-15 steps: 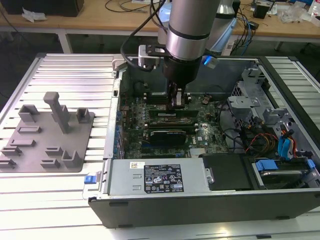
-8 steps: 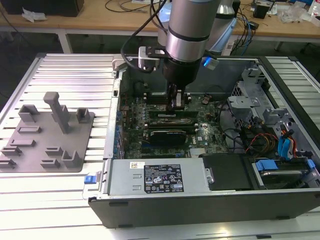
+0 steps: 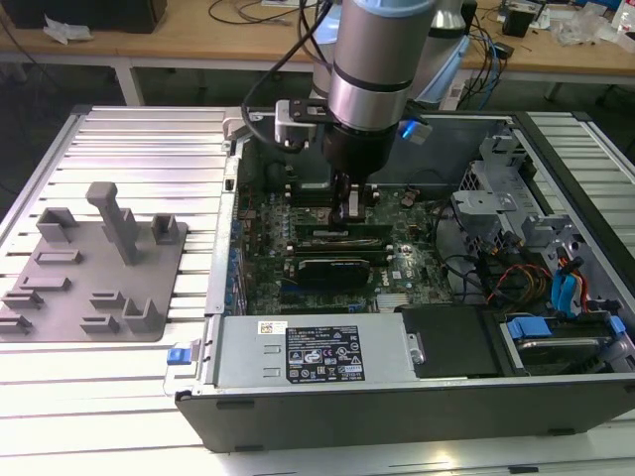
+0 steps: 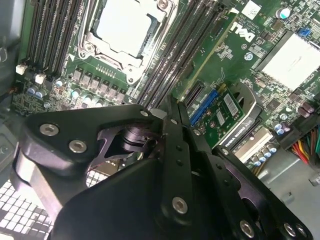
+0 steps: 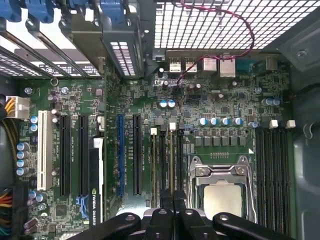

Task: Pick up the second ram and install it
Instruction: 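Insert the second ram into the second slot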

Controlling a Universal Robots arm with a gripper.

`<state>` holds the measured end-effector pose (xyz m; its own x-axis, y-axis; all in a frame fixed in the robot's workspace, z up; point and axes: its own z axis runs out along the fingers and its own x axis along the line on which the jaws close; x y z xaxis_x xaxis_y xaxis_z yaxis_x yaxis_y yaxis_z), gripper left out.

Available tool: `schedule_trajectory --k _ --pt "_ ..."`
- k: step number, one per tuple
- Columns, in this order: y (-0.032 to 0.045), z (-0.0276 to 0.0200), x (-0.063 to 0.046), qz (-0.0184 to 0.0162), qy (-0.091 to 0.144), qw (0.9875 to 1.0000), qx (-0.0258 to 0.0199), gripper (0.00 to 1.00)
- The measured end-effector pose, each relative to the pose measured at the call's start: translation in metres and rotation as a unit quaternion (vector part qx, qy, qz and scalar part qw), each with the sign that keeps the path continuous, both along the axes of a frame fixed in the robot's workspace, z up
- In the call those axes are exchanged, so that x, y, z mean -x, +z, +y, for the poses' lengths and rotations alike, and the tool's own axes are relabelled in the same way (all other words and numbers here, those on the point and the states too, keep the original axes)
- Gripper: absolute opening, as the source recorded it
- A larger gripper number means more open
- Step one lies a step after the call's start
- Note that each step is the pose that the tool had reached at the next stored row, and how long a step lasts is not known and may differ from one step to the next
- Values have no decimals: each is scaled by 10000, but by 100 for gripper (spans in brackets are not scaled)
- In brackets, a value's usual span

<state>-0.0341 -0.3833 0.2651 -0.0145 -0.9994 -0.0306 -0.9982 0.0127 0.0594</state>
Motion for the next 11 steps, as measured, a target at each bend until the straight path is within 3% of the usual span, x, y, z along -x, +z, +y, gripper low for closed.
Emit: schedule_trajectory --k 11 --pt "-116 3 0 1 31 10000 2 9"
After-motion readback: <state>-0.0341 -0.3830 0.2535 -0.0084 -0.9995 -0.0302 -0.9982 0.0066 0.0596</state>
